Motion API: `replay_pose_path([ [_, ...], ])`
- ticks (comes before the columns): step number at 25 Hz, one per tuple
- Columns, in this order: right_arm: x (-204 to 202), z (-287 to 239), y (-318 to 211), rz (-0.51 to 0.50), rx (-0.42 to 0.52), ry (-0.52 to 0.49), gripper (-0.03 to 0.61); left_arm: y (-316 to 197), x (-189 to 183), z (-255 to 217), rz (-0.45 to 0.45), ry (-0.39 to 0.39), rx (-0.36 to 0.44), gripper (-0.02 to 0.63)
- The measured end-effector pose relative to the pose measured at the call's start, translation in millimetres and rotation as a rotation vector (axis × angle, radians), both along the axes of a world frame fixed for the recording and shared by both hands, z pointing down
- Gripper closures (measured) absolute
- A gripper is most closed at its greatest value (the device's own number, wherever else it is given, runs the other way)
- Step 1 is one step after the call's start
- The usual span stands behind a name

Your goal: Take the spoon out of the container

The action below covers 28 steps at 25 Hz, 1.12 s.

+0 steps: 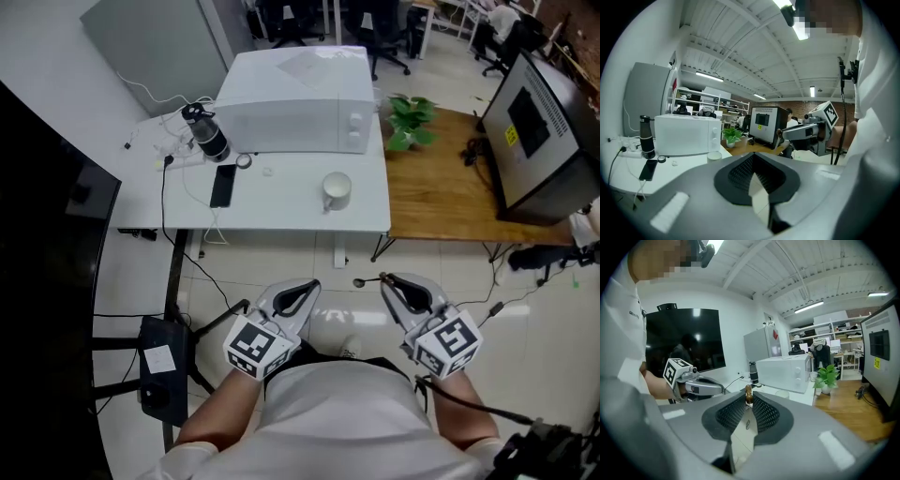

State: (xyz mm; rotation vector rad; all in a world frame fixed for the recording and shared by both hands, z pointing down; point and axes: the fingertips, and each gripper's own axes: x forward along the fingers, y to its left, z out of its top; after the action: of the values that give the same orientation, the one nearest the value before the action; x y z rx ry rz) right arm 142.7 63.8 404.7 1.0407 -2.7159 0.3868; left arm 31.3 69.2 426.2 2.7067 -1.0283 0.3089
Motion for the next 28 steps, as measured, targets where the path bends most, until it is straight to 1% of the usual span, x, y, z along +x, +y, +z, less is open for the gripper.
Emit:
replay_pose_path([
  [3, -5, -4, 3, 0.013, 0.008, 0.001, 0.526, 0, -5, -4, 0.008, 0.011, -0.01, 0.609],
  [10, -33, -13, 9, 0.076, 0.004, -0.017, 0.526, 5, -29, -8, 0.083, -0.003, -0.021, 0.609],
  [16, -57, -11, 15, 0.115, -0.014, 0.001, 0.526, 8, -52, -3, 0.121, -0.001, -0.034, 0.609],
  [28, -78, -9, 25, 0.149, -0.027, 0.02, 0.526, 14, -68, -1, 0.164, 0.03, -0.037, 0.609],
])
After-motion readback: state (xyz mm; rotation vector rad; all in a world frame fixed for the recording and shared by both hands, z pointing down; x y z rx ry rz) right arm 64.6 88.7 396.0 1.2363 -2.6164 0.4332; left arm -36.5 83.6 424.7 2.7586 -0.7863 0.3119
